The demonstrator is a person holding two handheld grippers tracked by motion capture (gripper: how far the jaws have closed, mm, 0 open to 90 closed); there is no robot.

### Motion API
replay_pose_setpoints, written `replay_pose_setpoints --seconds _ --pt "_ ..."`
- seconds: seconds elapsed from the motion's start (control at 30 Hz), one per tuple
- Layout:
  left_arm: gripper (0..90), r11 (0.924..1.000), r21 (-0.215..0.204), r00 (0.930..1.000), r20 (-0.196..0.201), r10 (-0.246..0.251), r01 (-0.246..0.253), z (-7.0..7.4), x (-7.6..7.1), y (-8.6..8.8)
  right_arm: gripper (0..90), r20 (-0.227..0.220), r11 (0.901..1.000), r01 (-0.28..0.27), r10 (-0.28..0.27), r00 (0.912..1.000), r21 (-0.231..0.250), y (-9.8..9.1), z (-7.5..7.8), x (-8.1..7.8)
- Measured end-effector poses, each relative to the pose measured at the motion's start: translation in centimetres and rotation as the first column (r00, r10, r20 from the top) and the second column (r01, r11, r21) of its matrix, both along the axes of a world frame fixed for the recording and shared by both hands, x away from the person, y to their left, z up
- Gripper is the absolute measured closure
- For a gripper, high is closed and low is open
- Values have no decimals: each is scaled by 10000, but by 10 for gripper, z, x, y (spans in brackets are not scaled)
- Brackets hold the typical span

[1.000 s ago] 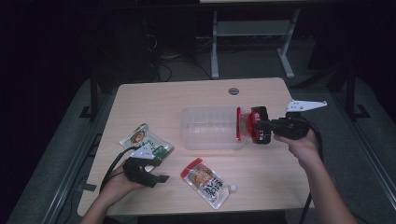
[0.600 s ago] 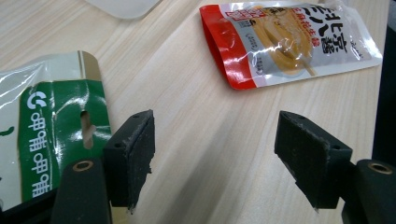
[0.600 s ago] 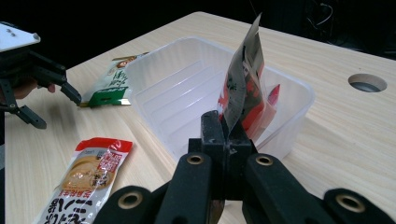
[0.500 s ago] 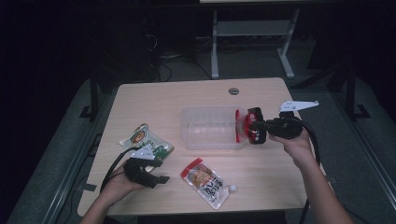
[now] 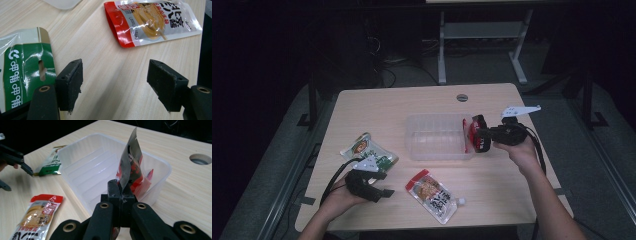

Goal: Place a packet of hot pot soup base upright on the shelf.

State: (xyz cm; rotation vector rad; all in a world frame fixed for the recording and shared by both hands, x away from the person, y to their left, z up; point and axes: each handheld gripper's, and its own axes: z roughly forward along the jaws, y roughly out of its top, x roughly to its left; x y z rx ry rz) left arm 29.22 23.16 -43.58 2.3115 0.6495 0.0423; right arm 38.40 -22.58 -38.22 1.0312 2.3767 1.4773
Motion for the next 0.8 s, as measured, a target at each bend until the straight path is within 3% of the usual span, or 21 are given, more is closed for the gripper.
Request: replay_pose_setpoints --seconds 0.37,0.6,0.73,0.8 --pt "285 10000 28 10000 -44 -28 29 -1 0 0 857 -220 9998 171 -169 9996 100 1 -7 9" --pt "285 10000 60 10000 -54 -43 43 -1 0 0 608 -301 9991 430 -431 9986 -15 0 -7 8" --pt "285 10000 52 10000 -44 -68 68 -1 0 1 427 -289 9980 605 -600 9978 159 -3 -3 4" --pt "285 9999 105 10000 -34 -79 80 -1 0 1 396 -195 9975 653 -648 9977 256 -6 -1 2"
